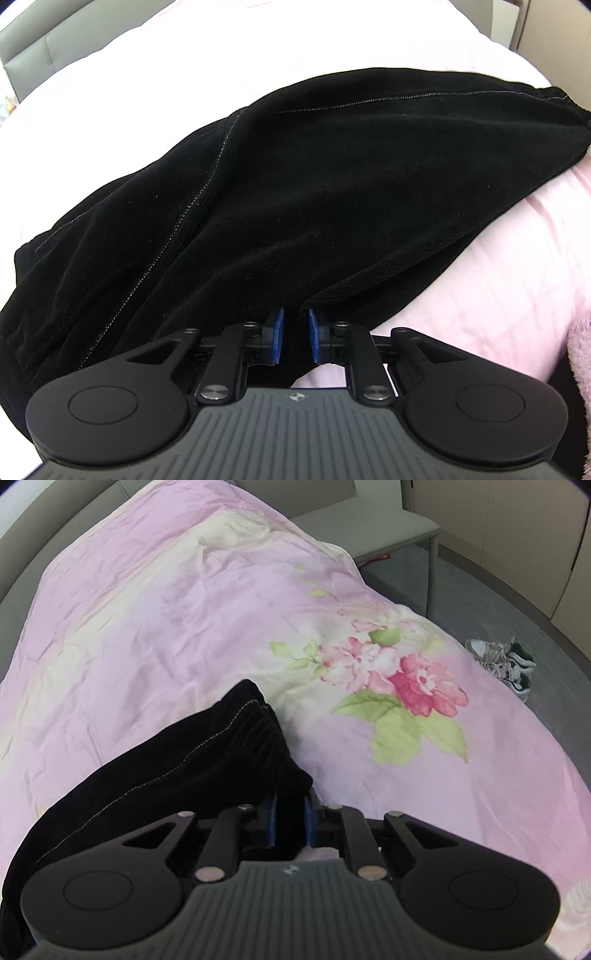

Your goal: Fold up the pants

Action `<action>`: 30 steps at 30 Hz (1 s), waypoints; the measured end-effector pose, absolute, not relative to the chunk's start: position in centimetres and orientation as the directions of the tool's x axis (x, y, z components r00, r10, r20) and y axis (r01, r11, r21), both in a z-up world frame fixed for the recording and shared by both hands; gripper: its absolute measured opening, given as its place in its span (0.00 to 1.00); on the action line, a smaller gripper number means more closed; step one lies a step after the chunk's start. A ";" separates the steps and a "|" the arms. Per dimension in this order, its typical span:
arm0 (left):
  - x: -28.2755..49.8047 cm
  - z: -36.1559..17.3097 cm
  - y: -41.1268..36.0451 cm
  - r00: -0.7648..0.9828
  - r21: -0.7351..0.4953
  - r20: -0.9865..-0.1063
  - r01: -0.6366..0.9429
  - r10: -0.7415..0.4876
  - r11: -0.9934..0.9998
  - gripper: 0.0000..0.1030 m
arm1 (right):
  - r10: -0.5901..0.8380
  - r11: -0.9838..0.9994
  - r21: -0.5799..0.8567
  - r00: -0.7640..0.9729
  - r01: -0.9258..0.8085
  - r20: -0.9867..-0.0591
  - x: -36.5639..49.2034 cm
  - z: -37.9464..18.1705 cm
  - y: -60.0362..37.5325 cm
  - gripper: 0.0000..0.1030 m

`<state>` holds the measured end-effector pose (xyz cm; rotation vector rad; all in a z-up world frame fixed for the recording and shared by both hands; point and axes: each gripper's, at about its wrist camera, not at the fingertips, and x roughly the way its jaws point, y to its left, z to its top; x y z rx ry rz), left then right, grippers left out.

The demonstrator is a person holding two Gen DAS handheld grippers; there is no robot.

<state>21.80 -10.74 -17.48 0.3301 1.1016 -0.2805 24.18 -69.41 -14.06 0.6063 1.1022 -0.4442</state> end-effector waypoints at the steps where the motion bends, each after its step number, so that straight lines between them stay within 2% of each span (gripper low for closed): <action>1: 22.0 -17.7 -10.7 0.423 0.127 -0.905 0.383 -0.052 0.915 0.19 | -0.033 0.760 0.229 0.388 0.608 -0.921 24.0 -14.8 -69.4 0.09; 5: 22.4 -17.2 -10.4 0.418 0.106 -0.906 0.371 -0.064 0.923 0.26 | -0.047 0.800 0.205 0.399 0.564 -0.916 24.1 -15.9 -68.8 0.13; 8: 21.4 -15.8 -9.7 0.460 0.115 -0.884 0.382 -0.081 0.917 0.42 | -0.100 0.853 0.121 0.386 0.508 -0.917 24.6 -14.8 -67.9 0.28; 9: 21.0 -15.3 -9.0 0.479 0.127 -0.874 0.379 -0.078 0.917 0.44 | -0.124 0.867 0.089 0.385 0.491 -0.914 24.6 -14.3 -67.4 0.36; 13: 20.1 -13.2 -5.2 0.535 0.163 -0.844 0.325 -0.039 0.932 0.46 | -0.188 0.925 -0.018 0.414 0.381 -0.891 24.9 -12.0 -64.1 0.37; 18: 19.2 -11.5 0.8 0.570 0.290 -0.817 0.278 0.086 0.916 0.66 | -0.148 0.973 -0.049 0.449 0.225 -0.881 26.1 -10.9 -57.9 0.40; 19: 18.9 -11.3 1.8 0.571 0.317 -0.814 0.284 0.107 0.905 0.68 | -0.129 0.980 -0.043 0.449 0.196 -0.884 26.3 -10.9 -56.5 0.40; 21: 18.3 -11.5 3.8 0.561 0.352 -0.820 0.331 0.118 0.875 0.78 | -0.090 0.990 -0.033 0.442 0.136 -0.892 26.9 -11.1 -53.5 0.40; 26: 16.7 -14.0 5.6 0.587 0.487 -0.789 0.416 0.183 0.768 0.81 | -0.047 0.998 -0.061 0.417 -0.021 -0.908 28.1 -12.1 -45.3 0.46; 30: 15.7 -17.5 4.5 0.653 0.647 -0.706 0.438 0.274 0.624 0.82 | -0.030 0.991 -0.079 0.386 -0.110 -0.922 28.7 -12.9 -40.0 0.46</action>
